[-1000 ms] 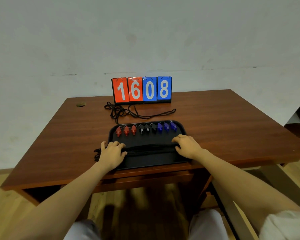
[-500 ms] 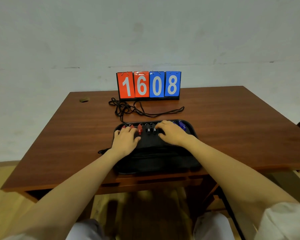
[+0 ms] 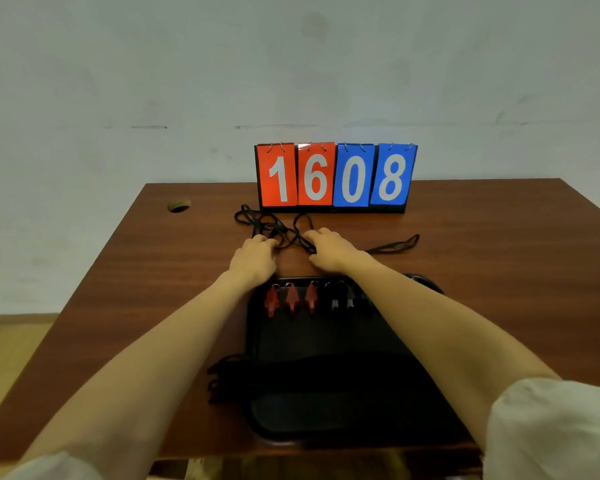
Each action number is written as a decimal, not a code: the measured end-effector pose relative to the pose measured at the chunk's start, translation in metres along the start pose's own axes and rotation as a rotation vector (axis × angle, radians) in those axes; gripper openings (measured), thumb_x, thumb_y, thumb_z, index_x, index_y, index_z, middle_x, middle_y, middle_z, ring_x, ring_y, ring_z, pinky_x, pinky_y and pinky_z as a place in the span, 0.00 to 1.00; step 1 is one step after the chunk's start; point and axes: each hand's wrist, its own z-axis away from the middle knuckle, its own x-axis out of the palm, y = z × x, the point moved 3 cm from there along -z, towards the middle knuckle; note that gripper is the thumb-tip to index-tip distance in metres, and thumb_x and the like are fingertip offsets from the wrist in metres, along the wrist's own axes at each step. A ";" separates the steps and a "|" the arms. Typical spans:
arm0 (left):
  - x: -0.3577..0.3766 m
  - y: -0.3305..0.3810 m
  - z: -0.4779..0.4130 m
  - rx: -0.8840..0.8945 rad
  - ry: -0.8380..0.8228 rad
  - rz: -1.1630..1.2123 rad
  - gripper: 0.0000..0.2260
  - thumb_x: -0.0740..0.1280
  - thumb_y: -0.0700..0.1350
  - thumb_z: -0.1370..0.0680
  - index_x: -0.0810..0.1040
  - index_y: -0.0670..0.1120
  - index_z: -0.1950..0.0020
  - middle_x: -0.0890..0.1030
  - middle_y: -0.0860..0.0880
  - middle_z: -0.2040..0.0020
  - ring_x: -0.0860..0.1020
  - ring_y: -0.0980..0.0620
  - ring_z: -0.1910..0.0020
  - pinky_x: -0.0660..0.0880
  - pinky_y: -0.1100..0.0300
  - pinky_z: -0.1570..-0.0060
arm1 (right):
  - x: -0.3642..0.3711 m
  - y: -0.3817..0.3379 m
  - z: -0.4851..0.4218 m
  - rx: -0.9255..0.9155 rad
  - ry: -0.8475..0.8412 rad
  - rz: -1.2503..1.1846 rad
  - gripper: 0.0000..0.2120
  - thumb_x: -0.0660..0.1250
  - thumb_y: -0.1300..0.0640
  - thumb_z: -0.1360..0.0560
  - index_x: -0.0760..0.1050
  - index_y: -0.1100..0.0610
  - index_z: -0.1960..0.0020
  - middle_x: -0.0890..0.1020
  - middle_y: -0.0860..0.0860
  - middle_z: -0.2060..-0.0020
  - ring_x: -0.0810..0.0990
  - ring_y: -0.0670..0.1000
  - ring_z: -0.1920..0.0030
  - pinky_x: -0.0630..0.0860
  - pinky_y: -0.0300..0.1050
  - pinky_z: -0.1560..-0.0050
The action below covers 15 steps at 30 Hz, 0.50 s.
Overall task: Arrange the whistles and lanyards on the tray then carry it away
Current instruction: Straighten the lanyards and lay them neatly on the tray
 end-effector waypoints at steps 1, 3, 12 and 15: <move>0.004 -0.003 -0.007 0.011 -0.026 0.000 0.21 0.58 0.43 0.21 0.66 0.46 0.27 0.65 0.44 0.27 0.65 0.41 0.30 0.66 0.45 0.34 | 0.004 0.001 -0.009 0.012 -0.008 -0.002 0.27 0.61 0.58 0.22 0.58 0.51 0.26 0.64 0.57 0.29 0.64 0.59 0.30 0.70 0.56 0.34; 0.013 -0.010 -0.017 0.022 -0.075 -0.034 0.21 0.56 0.43 0.20 0.63 0.47 0.26 0.62 0.46 0.25 0.62 0.43 0.28 0.61 0.43 0.30 | 0.013 0.003 -0.021 0.033 -0.034 0.033 0.25 0.58 0.59 0.21 0.57 0.51 0.25 0.62 0.57 0.28 0.61 0.60 0.29 0.68 0.57 0.34; 0.025 -0.028 -0.025 -0.061 -0.032 -0.092 0.20 0.53 0.45 0.18 0.63 0.48 0.26 0.61 0.48 0.25 0.59 0.44 0.26 0.44 0.33 0.30 | 0.005 0.048 -0.021 0.216 0.147 0.159 0.17 0.55 0.63 0.21 0.63 0.60 0.32 0.69 0.60 0.36 0.66 0.61 0.35 0.69 0.56 0.40; 0.023 -0.024 -0.021 -0.091 -0.077 -0.099 0.20 0.53 0.46 0.18 0.62 0.47 0.26 0.60 0.47 0.25 0.57 0.43 0.26 0.44 0.33 0.30 | -0.008 0.065 -0.006 0.287 0.181 -0.018 0.13 0.55 0.61 0.20 0.66 0.60 0.36 0.73 0.60 0.40 0.72 0.61 0.41 0.71 0.55 0.47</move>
